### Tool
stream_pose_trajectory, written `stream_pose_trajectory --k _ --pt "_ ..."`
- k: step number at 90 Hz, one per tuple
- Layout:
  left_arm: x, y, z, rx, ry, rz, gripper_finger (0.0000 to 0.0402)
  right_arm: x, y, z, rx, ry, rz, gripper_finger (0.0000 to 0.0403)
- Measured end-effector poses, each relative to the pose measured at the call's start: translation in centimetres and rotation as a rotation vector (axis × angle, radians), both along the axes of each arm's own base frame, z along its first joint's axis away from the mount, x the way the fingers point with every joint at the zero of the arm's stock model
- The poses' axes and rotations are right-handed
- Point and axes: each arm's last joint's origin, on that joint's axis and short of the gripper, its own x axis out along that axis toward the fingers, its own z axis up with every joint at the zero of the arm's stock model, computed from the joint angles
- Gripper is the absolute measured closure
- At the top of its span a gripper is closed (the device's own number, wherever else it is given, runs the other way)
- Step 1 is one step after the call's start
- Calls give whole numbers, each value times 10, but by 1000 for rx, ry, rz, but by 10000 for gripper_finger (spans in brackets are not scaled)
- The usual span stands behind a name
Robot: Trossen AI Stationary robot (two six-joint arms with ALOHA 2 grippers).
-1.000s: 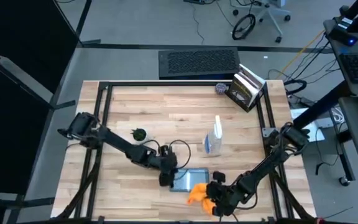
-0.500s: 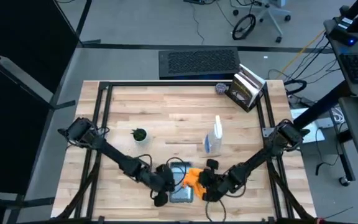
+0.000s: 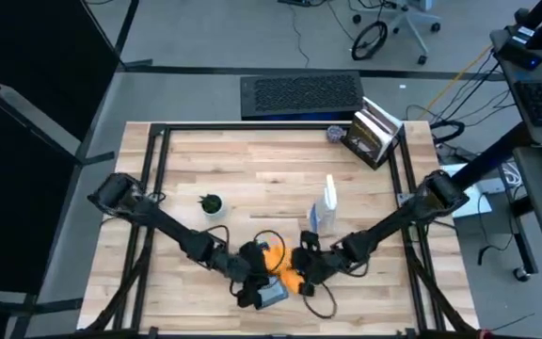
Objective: Apply microfiber cloth
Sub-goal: Wipe the tablet with the microfiber cloth
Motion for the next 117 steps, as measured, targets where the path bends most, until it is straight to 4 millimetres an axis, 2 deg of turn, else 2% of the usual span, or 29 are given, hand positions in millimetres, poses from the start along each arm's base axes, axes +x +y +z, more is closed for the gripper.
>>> stream_pose_trajectory --k 11,18,26,38,53,78,105,117 --pt "-10 15 5 177 48 92 402 -14 27 4 43 -41 96 389" --pt "-9 25 -2 226 75 111 402 -16 42 -5 71 -65 116 389" --pt "-5 35 -17 237 116 138 402 -9 49 -22 88 -98 97 389" --pt "1 44 -34 237 173 152 402 5 49 -46 92 -158 84 389" --pt "0 41 -43 203 222 163 402 8 37 -64 31 -49 41 389" --pt "-10 23 -44 140 236 196 401 -2 21 -52 -48 104 3 389" --pt "-16 7 -44 85 237 169 401 -36 -10 -19 -207 341 -85 389" --pt "-14 5 -37 89 229 154 402 -43 -16 5 -139 309 -149 389"
